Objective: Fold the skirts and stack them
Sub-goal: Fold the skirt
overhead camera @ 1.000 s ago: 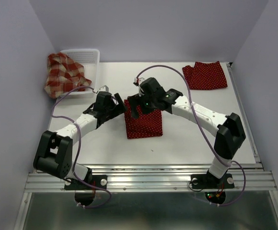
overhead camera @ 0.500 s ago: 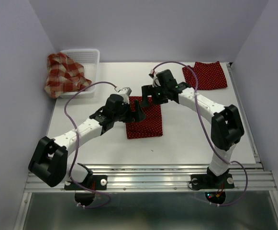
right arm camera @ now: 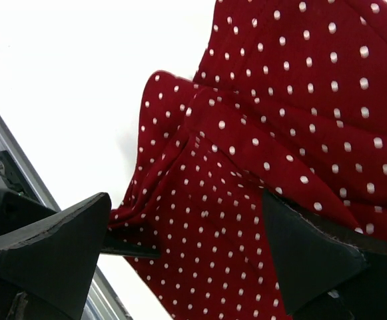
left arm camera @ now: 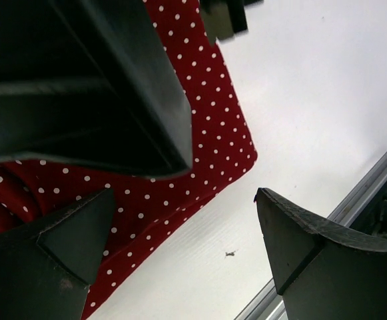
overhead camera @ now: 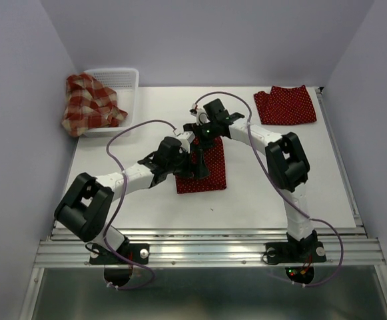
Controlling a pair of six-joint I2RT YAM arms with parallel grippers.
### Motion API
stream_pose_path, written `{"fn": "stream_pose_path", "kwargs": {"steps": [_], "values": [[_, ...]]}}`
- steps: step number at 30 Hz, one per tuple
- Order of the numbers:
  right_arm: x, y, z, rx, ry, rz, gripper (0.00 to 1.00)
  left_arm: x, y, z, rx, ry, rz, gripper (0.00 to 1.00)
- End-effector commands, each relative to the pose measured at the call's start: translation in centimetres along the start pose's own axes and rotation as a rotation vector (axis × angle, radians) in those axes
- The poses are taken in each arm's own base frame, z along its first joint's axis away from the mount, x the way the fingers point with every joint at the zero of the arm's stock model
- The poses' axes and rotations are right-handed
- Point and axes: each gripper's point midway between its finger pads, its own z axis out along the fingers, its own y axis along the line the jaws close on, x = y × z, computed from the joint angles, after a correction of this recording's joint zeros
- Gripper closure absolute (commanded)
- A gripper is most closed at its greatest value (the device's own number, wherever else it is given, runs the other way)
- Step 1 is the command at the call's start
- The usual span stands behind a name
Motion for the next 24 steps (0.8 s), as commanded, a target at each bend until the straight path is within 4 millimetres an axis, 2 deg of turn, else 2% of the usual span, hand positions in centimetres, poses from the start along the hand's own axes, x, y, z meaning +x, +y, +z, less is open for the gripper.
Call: {"fn": "stream_pose_path", "kwargs": {"steps": [1, 2, 3, 4, 6, 8, 10, 13, 15, 16, 19, 20, 24], "values": [[-2.4, 1.1, 1.3, -0.077, -0.031, -0.052, 0.00, 0.9, -0.1, 0.2, 0.032, 0.010, 0.040, 0.01], [-2.3, 0.9, 1.8, -0.082, -0.022, -0.049, 0.00, 1.7, 0.4, 0.3, 0.017, 0.029, 0.032, 0.01], [-3.1, 1.1, 1.9, -0.094, -0.034, -0.060, 0.00, 2.2, 0.8, 0.4, 0.008, 0.043, 0.025, 0.01], [-2.6, 0.5, 2.9, -0.098, -0.015, -0.046, 0.00, 2.7, 1.1, 0.4, -0.001, 0.053, 0.018, 0.01], [-3.1, 1.1, 3.6, -0.125, -0.016, -0.057, 0.00, 4.1, 1.9, 0.4, -0.020, 0.083, -0.002, 0.01], [-3.3, 0.3, 4.8, -0.123, -0.016, -0.045, 0.00, 5.1, 2.9, 0.3, -0.059, 0.105, -0.017, 0.02], [-3.7, 0.1, 5.0, -0.107, -0.032, -0.034, 0.00, 5.6, 3.2, 0.2, -0.072, 0.115, -0.024, 0.02], [-4.1, -1.6, 5.5, -0.023, -0.060, -0.019, 0.00, 5.7, 3.5, 0.0, -0.088, 0.117, -0.027, 0.02], [-4.4, -2.2, 5.6, 0.013, -0.072, -0.021, 0.00, 5.1, 3.4, -0.1, -0.099, 0.104, -0.024, 0.02], [-4.5, -2.2, 5.5, 0.017, -0.076, -0.030, 0.00, 4.0, 3.0, -0.2, -0.097, 0.078, -0.019, 0.02], [-5.7, -1.1, 4.2, 0.011, -0.104, -0.060, 0.00, 2.1, 2.2, -0.7, -0.100, 0.038, 0.001, 0.02], [-6.8, -0.2, 3.1, 0.016, -0.131, -0.087, 0.00, 0.2, 1.3, -1.1, -0.091, -0.008, 0.015, 0.02], [-8.6, 1.6, 0.4, 0.026, -0.193, -0.139, 0.00, -4.0, 0.0, -2.8, -0.117, -0.122, 0.037, 0.01]]}}
